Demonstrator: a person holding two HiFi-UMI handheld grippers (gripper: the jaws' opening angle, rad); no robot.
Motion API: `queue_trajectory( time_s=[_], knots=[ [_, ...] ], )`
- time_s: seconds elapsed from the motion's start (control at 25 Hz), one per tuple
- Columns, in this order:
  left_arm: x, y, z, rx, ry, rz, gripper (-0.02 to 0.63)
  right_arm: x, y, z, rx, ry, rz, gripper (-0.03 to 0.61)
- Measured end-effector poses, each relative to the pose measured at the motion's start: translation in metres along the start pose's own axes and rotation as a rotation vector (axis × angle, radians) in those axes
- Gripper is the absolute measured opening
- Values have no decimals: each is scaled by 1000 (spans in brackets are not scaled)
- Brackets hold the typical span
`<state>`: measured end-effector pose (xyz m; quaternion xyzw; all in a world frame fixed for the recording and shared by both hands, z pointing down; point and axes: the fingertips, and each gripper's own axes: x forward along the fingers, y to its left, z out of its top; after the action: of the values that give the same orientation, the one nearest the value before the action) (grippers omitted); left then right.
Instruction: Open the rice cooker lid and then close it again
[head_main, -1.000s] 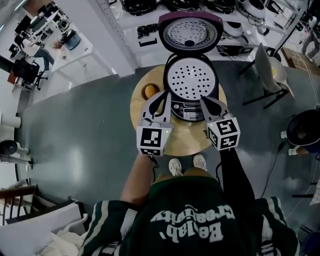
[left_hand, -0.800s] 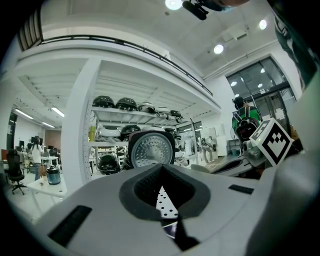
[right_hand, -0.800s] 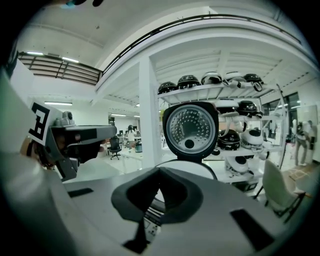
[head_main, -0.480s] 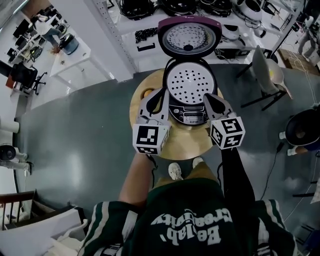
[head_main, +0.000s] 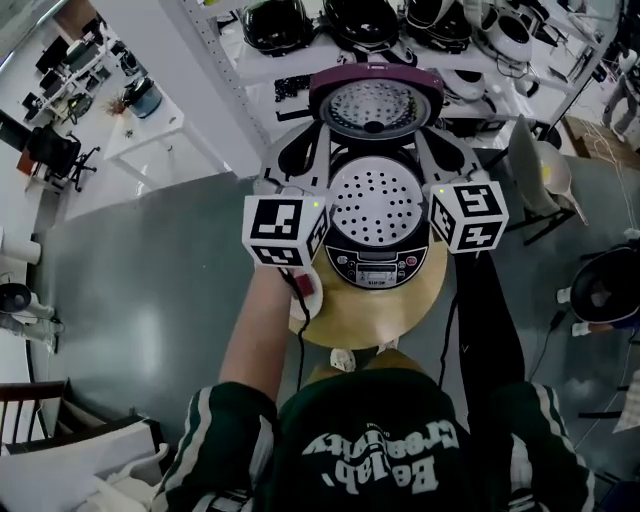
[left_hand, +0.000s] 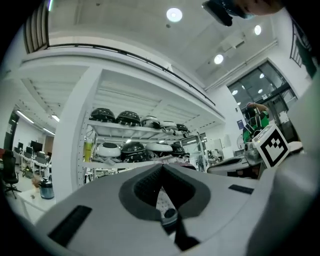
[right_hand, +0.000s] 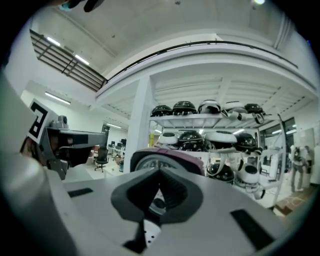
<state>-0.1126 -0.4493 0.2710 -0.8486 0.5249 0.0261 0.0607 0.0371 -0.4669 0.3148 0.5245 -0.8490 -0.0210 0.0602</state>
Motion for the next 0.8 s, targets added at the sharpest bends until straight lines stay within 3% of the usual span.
queue_trajectory(
  time_s=[0.24, 0.28, 0.4, 0.56, 0.8],
  knots=[
    [80, 29, 25, 2, 21, 12, 4, 64, -44, 43, -42, -4, 15, 49],
    [91, 31, 25, 3, 34, 6, 37, 74, -50, 47, -47, 2, 18, 51],
    [119, 36, 22, 16, 77, -2, 51, 99, -64, 54, -56, 41, 35, 49],
    [149, 54, 9, 31, 178, 31, 51, 130, -74, 55, -73, 116, 51, 48],
    [162, 59, -27, 49, 350, 40, 57, 143, -71, 42, -203, 241, 43, 5]
  ],
)
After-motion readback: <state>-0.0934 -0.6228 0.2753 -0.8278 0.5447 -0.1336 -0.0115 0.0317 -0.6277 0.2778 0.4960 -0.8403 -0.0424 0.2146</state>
